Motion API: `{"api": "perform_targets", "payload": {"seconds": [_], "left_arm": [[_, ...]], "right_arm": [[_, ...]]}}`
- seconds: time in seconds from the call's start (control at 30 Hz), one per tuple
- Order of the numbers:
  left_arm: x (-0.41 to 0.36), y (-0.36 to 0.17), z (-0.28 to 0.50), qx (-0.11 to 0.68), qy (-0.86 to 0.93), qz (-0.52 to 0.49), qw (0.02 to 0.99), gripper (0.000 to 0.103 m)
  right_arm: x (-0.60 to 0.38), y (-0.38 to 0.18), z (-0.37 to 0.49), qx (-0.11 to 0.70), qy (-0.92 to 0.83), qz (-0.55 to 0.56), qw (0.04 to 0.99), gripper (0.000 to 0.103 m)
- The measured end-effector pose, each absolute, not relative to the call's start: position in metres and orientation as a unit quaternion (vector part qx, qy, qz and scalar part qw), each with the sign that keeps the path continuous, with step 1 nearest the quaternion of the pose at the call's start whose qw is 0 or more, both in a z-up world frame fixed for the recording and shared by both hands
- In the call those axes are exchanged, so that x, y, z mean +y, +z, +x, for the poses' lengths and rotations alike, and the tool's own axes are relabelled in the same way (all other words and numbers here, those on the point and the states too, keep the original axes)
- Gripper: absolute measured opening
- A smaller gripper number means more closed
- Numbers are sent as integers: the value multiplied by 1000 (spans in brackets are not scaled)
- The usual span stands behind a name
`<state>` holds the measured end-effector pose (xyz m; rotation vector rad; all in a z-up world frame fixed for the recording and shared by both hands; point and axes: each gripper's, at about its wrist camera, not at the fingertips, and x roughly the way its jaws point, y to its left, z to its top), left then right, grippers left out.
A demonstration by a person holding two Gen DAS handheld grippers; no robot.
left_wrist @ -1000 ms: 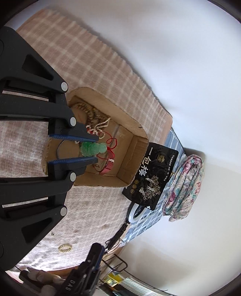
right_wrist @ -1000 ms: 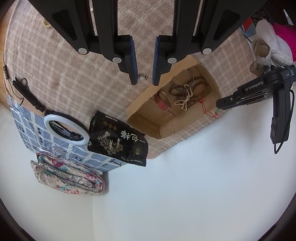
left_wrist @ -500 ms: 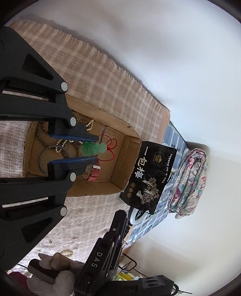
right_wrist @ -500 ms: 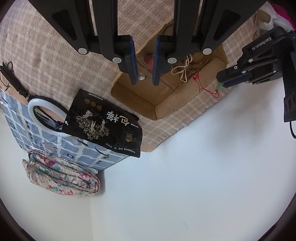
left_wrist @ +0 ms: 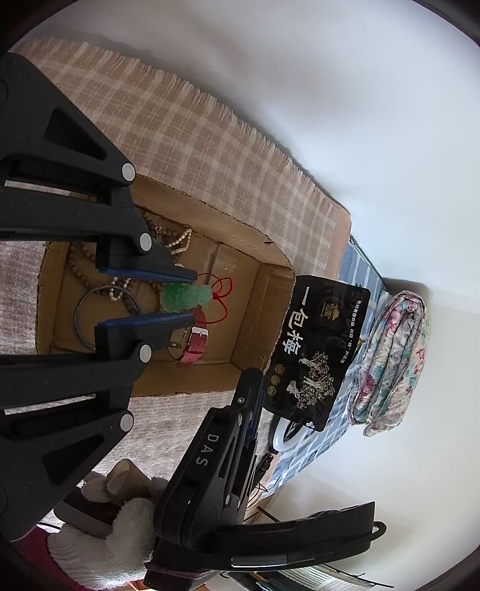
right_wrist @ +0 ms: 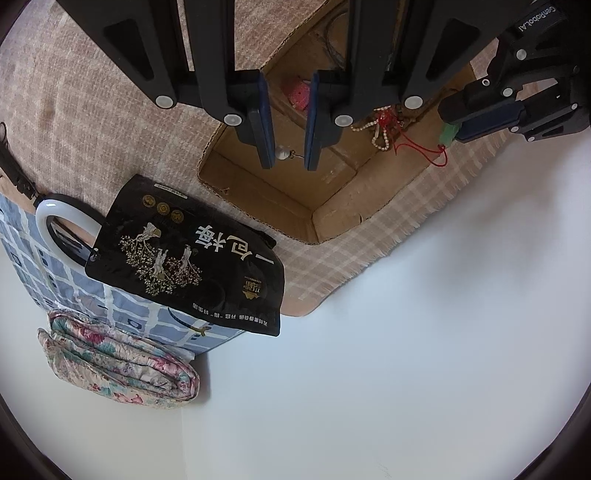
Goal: Organize jewelry
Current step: 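Carry the pendant into the box with left gripper while right carries the earring in, open both, then move both tools back over the blanket toward the pearl earring and yellow bracelet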
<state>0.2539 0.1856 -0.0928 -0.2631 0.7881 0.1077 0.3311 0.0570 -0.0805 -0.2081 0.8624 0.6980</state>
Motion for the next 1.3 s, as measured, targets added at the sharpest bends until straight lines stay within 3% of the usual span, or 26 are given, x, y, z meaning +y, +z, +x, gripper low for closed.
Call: {"api": "perform_targets", "payload": {"seconds": [0.07,0.1,0.13,0.17,0.23,0.47,0.87,1.0,1.3], "left_arm": [[185,-93,254,384,53,-126,913,15],[185,-93,255,387,54,-125,912,17],[185,-93,255,389,52,-126,911,21],[186,-93,256,391,51,-128,910,32],[186,-90,254,387,55,-127,912,37],[180,-74,244,374,56,-119,918,37],[154,-39,218,348,45,-99,931,37],[144,-30,212,339,39,-92,935,48],[112,-19,200,325,17,-77,942,48]], "right_arm": [[57,-80,330,405,327,-99,848,32],[57,-79,331,405,326,-99,849,35],[56,-78,331,404,323,-99,850,40],[55,-77,330,403,322,-99,851,45],[53,-74,330,400,317,-98,854,53],[39,-55,324,389,301,-95,865,65],[13,-16,298,370,290,-102,877,66],[-2,-5,289,366,280,-105,881,67],[-59,20,263,356,246,-95,897,90]]}}
